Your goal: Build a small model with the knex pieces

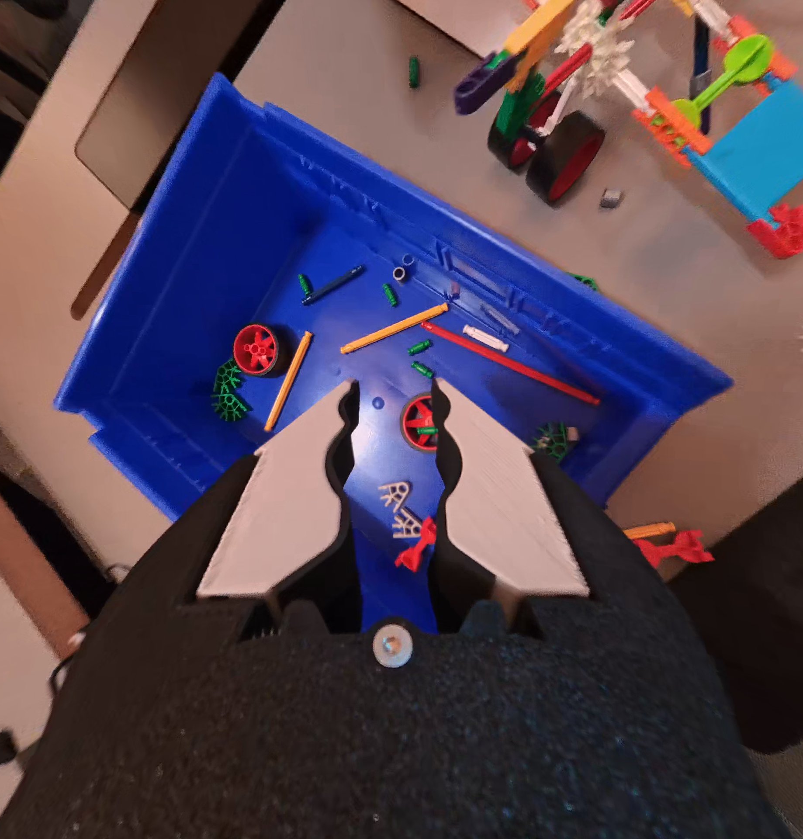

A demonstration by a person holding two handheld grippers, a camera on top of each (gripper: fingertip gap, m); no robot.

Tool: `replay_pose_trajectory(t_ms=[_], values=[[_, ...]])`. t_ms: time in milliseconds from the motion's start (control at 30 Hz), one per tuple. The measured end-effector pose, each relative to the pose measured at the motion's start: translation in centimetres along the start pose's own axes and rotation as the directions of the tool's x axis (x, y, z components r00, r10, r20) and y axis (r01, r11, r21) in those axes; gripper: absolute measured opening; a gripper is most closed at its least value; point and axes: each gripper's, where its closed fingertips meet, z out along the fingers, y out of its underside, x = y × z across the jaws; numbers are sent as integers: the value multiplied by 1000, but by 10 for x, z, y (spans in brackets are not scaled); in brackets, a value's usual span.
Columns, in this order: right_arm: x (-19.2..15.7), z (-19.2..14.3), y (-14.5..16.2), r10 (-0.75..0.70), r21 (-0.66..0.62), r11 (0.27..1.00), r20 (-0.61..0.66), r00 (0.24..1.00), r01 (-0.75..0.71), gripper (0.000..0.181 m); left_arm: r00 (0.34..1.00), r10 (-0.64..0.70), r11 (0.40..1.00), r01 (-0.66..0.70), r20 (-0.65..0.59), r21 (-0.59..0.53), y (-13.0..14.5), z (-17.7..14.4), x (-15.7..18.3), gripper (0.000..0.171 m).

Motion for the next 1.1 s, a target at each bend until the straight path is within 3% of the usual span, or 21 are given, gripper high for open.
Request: replay_pose_trajectory(t_ms=[267,567,800,867,1100], values=[[6,12,6,36,-12,999,9,999,-36,7,996,48,998,-50,-79,-30,-8,72,-29,34],[5,12,5,39,-8,999,23,999,-39,7,937,302,944,-320,-178,-85,-14,132,-42,37],[0,9,4,8,-17,1000,26,1000,-8,7,901,210,956,-270,-380,-113,-2,142,-37,20],[-1,8,5,-2,-21,1000,22,1000,2,7,910,202,959,-259,-363,-115,-3,144,-44,6],[-4,3,2,-22,-13,1000,24,999,22,7,920,195,959,-252,-340,-132,-2,139,-42,5]])
